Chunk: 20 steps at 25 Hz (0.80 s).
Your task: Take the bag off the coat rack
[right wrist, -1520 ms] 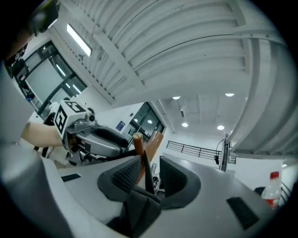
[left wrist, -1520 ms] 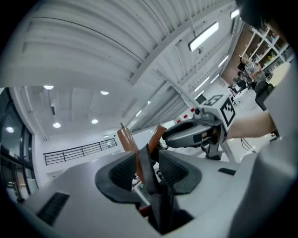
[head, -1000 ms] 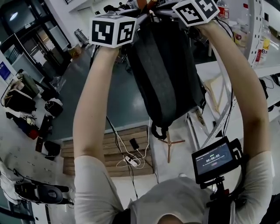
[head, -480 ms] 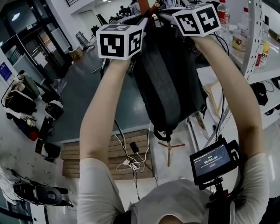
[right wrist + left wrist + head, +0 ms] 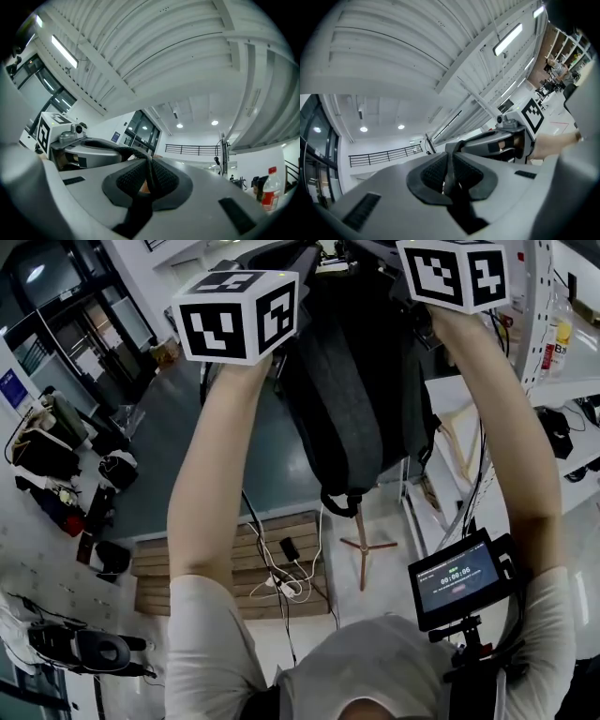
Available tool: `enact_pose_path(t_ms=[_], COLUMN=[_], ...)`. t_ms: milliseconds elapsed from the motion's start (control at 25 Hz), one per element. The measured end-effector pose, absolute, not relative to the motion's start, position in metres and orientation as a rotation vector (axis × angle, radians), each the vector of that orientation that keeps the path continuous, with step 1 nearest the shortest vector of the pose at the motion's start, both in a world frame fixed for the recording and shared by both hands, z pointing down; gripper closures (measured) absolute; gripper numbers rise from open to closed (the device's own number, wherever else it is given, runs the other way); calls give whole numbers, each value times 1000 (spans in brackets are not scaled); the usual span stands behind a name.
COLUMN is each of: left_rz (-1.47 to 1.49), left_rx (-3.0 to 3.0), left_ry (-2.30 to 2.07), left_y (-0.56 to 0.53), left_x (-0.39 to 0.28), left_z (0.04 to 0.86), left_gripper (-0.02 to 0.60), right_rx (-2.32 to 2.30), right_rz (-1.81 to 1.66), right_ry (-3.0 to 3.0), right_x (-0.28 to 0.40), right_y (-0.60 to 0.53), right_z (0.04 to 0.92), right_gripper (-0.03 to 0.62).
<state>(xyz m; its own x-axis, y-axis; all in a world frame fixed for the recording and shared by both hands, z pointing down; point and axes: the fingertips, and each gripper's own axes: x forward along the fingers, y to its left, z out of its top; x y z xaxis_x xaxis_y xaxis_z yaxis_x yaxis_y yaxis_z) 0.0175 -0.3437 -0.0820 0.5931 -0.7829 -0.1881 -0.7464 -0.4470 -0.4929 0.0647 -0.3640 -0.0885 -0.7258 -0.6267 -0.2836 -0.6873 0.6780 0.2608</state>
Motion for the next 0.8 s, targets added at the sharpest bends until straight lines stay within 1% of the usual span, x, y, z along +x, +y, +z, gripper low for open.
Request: enact_pose_path(t_ms=[160,320,560,800], left_rz=[-74,-65,-66,-172], left_rx=[-2256,-2254,-2239,-2111], left_ry=[1193,1206,1299,1503], left_y=[-327,-299,-253,-229], left_x=[12,-8,-54,-104], left_z=[-82,-86,-79,-49], left_gripper=[538,538,538,538], right_rx=[-1035,-974,-771,-528], right_rz=[597,649,661,574], right_ry=[2679,2678,2725,2739], right_x=[57,36,-15,-70], right_y=[-350,-322,-281,-264], right_z=[-86,-90,-83,-51], right_gripper=[548,548,548,548])
